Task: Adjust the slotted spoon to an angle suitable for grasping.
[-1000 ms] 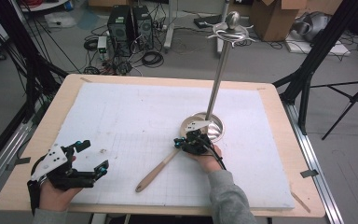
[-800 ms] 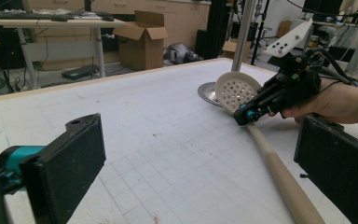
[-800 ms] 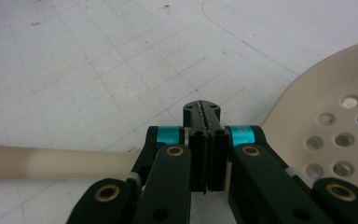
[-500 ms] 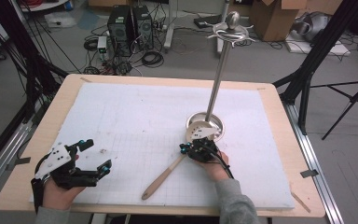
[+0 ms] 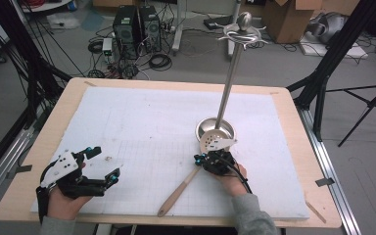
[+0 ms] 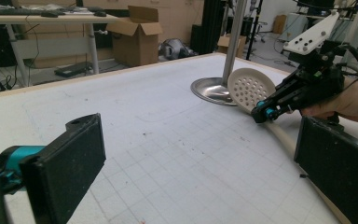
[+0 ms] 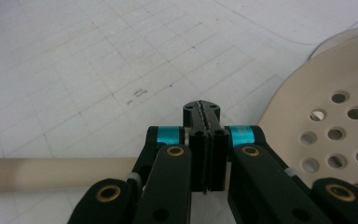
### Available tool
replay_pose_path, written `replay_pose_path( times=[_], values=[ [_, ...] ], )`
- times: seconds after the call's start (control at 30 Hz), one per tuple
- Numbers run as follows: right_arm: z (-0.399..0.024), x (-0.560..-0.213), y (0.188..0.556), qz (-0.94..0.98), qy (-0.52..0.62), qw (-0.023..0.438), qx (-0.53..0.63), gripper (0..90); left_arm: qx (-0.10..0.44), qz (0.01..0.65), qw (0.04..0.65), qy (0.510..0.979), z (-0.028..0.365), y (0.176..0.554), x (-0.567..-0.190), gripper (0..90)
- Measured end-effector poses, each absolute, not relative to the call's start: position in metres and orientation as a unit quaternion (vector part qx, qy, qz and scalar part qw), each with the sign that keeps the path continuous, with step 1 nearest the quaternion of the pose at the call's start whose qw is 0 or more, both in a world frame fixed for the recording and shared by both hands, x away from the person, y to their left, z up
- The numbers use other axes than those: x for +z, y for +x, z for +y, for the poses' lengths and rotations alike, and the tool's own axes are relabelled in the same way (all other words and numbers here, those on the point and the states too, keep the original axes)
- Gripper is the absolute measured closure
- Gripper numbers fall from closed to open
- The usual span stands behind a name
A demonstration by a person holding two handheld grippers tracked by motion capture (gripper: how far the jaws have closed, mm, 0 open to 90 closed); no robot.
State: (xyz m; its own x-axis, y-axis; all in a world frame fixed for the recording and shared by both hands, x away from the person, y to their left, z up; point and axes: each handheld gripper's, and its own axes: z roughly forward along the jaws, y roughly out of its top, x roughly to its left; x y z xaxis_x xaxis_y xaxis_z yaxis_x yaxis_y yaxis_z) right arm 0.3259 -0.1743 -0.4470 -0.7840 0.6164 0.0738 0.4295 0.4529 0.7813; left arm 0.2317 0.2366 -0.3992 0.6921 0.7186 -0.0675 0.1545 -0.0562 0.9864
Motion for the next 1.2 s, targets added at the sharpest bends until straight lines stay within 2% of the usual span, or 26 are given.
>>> replay_pose_path(
  times=[0.7,1.2],
  values=[
    [-0.212,-0.447,0.312,0.838,0.329,0.102,0.424,90.0,0.233,0.317,0.598,0.699,0.233,0.231,-0.403,2.3],
    [-0.245,-0.447,0.303,0.832,0.340,0.117,0.422,90.0,0.233,0.314,0.594,0.703,0.231,0.231,-0.403,2.3]
  ],
)
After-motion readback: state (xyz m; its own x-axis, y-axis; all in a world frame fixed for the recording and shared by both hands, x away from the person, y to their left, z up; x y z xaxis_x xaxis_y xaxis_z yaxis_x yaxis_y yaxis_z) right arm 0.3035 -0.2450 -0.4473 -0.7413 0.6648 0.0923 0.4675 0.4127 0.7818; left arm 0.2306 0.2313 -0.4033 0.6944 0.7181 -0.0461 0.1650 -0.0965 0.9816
